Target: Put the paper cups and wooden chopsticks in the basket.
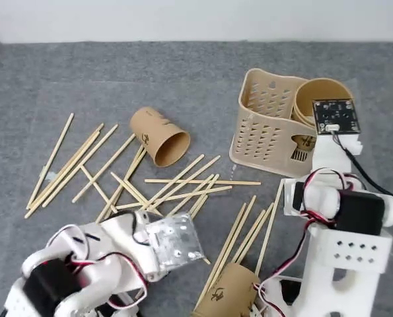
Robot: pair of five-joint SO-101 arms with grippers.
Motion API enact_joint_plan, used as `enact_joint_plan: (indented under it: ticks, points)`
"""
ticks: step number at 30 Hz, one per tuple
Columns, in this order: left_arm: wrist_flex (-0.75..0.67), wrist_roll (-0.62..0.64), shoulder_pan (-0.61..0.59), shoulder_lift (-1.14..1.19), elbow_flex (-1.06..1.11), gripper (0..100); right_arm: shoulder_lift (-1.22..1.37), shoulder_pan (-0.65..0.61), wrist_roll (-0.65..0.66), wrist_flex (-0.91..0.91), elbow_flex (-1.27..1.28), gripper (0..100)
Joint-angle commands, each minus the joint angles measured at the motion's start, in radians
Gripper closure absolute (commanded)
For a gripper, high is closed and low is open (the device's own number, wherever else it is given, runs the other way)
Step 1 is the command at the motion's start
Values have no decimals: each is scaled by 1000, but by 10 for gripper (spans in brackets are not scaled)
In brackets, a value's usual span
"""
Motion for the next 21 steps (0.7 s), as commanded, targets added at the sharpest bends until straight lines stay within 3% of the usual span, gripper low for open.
enact_joint_plan:
  ticks: [1,6,11,17,21]
  points:
    - [21,-69,55,120,-25,863,-13,15,3,31,-5,838]
    - [21,-166,124,313,-10,862,-13,38,3,24,-5,838]
    - [21,-244,203,394,-7,859,-10,173,11,-68,-5,838]
    - [18,-245,293,437,-7,754,61,312,77,-74,-6,837]
    - [14,-242,371,485,27,739,88,392,78,-93,-12,837]
